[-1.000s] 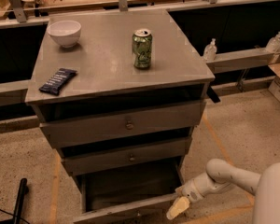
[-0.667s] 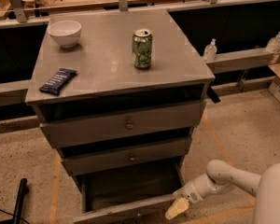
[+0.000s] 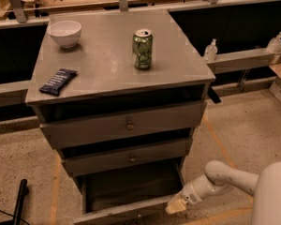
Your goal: Close bottom drawer
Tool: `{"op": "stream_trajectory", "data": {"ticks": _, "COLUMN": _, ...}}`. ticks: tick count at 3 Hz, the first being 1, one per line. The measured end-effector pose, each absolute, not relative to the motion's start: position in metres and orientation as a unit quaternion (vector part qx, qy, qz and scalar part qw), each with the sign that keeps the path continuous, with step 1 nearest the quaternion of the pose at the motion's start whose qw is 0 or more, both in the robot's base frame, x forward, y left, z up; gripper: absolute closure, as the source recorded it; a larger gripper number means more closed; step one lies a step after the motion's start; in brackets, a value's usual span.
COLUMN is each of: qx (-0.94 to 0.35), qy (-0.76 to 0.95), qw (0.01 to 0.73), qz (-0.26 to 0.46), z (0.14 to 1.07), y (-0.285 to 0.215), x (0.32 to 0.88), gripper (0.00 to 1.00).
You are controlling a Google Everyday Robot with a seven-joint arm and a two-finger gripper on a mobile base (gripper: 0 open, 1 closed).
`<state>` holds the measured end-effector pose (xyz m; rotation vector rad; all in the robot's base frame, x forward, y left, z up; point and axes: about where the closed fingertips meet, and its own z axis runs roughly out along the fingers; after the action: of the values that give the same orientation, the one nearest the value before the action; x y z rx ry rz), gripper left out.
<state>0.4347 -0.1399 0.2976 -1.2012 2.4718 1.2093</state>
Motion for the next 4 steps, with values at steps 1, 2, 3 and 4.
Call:
{"op": "stream_trajectory", "data": {"ticks": 1, "qx": -0.441, "qy": 0.816, "qw": 0.064, "qz": 0.368, "z": 0.279, "y": -0.142, "x": 0.433, "gripper": 0.87}}
{"op": "stream_trajectory", "data": {"ticks": 2, "qx": -0.499, "qy": 0.799, "qw": 0.057, "qz": 0.33, "z": 0.25, "y": -0.151, "x": 0.426, "gripper": 1.0}}
{"op": "stream_trajectory", "data": {"ticks": 3, "qx": -0.526, "qy": 0.79, "qw": 0.063, "qz": 0.308, "z": 0.24, "y": -0.158, "x": 0.424, "gripper": 1.0}}
{"op": "stream_trajectory", "data": {"ticks": 4, "qx": -0.503, "qy": 0.802, "qw": 0.083, "qz": 0.311, "z": 0.229, "y": -0.167, "x": 0.424, "gripper": 1.0}}
